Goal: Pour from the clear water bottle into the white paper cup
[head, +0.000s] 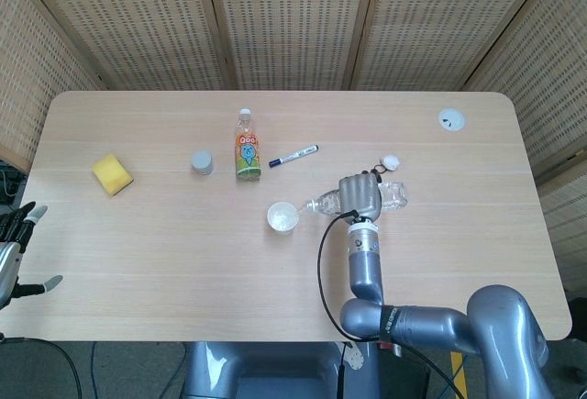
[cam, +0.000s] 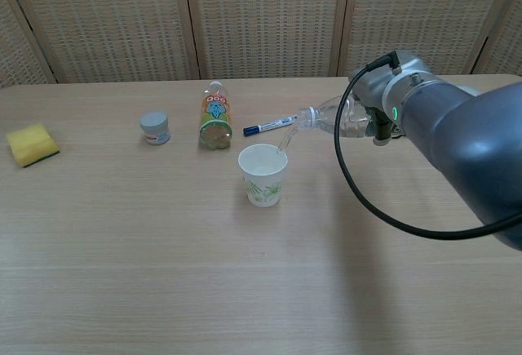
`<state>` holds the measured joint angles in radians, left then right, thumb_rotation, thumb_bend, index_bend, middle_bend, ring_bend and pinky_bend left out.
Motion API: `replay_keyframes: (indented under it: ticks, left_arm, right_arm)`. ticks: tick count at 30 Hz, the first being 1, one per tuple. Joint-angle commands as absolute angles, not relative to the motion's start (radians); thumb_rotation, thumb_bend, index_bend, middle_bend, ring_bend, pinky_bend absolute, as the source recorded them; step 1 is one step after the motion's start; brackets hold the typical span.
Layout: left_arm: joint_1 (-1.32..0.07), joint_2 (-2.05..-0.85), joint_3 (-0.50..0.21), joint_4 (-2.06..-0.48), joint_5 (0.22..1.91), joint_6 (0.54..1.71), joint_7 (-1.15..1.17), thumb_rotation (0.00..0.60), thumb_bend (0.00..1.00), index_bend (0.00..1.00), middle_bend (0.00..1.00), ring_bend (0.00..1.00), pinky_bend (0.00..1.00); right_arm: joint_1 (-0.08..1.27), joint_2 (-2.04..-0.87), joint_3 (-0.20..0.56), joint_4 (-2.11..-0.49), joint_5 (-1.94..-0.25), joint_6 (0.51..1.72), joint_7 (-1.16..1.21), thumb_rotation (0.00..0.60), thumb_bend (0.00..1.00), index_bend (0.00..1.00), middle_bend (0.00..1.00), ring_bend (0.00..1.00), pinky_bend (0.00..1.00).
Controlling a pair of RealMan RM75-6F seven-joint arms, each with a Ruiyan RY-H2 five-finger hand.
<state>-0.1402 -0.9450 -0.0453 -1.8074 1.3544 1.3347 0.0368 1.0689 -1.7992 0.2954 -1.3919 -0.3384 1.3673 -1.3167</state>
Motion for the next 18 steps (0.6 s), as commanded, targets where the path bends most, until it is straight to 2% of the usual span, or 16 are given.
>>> replay_keyframes:
  ticks: [1, 18]
  left_arm:
    - [-0.14, -0.945, -0.046, -1.807, 1.355, 1.335, 0.036, 0.6, 0.05, 0.0, 0.0, 0.0, 0.0]
    - [-0.14, -0.94, -0.045, -1.807, 1.356, 1.335, 0.025, 0.6, 0.05, 0.0, 0.0, 0.0, 0.0]
  right_arm:
    - [1.068, -1.801, 0.297, -1.391, -0.338, 1.371, -1.324, 0.6, 0.56, 0.53, 0.6, 0.54, 0.58]
    - [1.054, -1.804, 0.337, -1.408, -0.347, 1.37, -1.307, 0.6, 0.56, 0.53, 0.6, 0.55, 0.6]
